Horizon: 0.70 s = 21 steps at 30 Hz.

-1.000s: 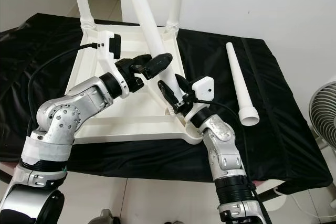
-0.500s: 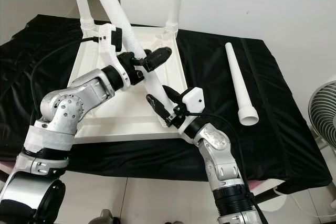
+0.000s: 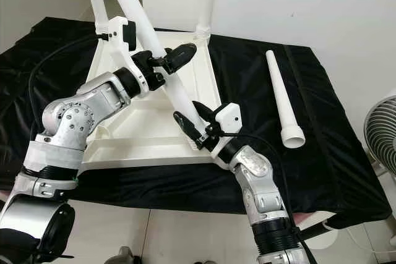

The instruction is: Building children table

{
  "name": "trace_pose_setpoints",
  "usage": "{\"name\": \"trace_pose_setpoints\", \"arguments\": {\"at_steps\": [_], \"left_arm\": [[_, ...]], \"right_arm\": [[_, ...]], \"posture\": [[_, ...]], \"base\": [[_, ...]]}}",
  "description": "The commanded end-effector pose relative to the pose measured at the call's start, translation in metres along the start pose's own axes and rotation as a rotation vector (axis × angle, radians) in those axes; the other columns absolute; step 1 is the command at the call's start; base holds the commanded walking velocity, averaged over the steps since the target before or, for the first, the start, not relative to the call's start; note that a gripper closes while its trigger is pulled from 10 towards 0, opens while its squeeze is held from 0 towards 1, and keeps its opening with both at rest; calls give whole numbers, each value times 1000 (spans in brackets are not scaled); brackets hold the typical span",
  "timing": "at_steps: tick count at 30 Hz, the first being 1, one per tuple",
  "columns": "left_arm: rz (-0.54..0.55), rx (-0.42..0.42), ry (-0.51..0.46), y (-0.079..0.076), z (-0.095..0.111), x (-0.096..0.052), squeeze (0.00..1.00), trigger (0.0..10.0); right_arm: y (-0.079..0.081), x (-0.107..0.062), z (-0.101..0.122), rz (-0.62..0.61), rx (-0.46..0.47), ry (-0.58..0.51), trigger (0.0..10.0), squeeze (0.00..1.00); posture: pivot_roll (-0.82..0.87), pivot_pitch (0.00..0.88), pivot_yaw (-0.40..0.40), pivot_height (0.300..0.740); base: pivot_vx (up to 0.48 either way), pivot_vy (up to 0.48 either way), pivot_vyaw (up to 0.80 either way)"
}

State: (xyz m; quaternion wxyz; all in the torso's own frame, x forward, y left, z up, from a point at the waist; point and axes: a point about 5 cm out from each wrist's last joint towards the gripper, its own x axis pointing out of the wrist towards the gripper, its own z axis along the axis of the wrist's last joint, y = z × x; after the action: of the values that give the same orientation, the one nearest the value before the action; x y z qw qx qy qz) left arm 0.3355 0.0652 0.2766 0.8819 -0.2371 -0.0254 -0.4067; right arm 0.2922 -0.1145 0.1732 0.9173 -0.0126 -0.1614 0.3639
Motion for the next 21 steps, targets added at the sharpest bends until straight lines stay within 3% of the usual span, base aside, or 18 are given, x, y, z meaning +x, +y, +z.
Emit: {"name": "trace_pose_setpoints", "arguments": {"at_steps": [1,11,17,18,21], "left_arm": [[-338,-9,9,-20,-4,-3,0,0],[-384,2,19,-28,-10,-5,0,0],[-384,50,10,-29,-5,-3,0,0],[-379,81,16,-30,-2,-2,0,10000],[-373,102,14,-31,0,-1,0,10000]], "right_arm": [[-3,0,5,-22,-18,-18,10000,0],[-7,2,7,-56,-22,-34,10000,0],[-13,5,5,-117,-38,-1,10000,0],[-16,6,4,-143,-40,16,10000,0],[-18,7,4,-163,-32,23,10000,0]], "posture": [[100,63,-23,740],[101,60,-18,740],[105,59,-18,740],[105,58,-20,740],[105,58,-20,740]], "base": [[0,0,0],[0,0,0],[0,0,0],[0,0,0],[0,0,0]]}}
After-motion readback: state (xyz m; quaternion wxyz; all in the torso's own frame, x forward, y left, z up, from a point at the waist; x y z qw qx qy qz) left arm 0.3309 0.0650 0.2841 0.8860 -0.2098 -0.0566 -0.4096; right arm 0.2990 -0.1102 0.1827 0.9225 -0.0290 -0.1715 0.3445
